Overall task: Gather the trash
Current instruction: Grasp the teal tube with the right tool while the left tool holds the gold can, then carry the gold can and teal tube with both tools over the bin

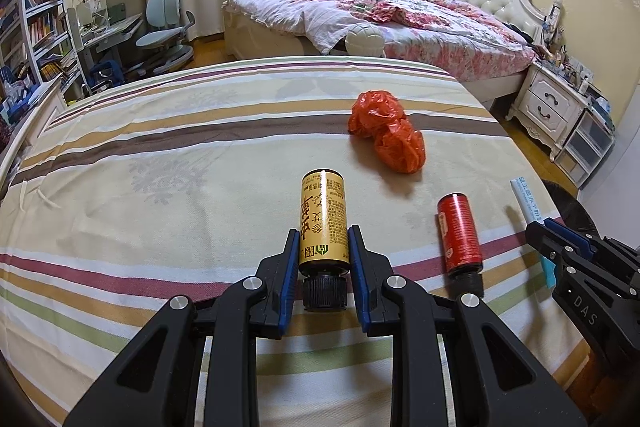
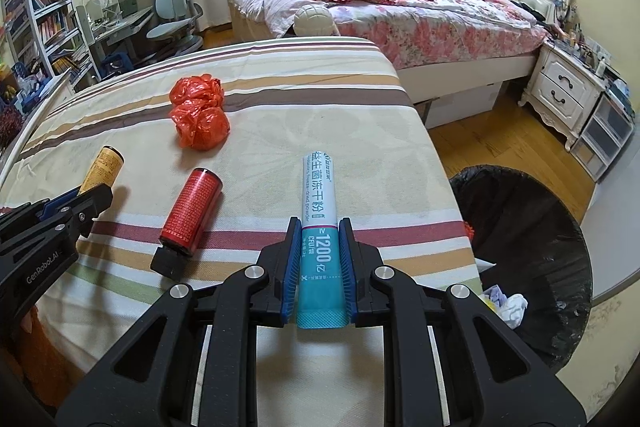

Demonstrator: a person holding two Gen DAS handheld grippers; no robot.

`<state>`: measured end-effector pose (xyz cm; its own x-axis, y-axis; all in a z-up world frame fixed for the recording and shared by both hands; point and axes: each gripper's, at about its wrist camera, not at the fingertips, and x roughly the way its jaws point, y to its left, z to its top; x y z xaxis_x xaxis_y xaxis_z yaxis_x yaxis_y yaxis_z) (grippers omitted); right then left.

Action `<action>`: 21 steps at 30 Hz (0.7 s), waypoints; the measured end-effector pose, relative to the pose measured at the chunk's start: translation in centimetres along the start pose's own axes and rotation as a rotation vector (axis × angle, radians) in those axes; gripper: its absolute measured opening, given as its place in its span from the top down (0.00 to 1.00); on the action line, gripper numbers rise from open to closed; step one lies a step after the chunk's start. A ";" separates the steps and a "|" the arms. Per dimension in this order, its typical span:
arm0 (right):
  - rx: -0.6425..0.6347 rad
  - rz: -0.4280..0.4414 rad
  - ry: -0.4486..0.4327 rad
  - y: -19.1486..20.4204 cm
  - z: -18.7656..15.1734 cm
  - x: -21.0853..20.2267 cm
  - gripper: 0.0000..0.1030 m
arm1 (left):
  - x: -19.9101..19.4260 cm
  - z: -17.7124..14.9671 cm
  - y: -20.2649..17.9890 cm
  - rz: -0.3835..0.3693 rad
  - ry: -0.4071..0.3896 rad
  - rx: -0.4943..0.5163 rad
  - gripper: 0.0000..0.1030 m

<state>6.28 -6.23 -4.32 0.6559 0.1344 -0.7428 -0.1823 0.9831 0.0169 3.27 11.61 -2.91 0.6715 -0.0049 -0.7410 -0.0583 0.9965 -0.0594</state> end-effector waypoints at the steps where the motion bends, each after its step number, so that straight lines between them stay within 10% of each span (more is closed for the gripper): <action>1: 0.003 -0.001 -0.002 -0.2 0.0 -0.1 0.82 | -0.1 0.0 -0.2 -0.002 -0.002 0.002 0.76; 21: 0.090 -0.066 -0.067 -5.5 0.0 -2.5 0.82 | -2.1 0.7 -5.6 -0.076 -0.055 0.076 0.76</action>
<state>5.65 -12.01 -2.55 0.7124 0.0741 -0.6978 -0.0727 0.9969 0.0317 2.67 6.13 -0.59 0.7113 -0.0783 -0.6985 0.0492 0.9969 -0.0617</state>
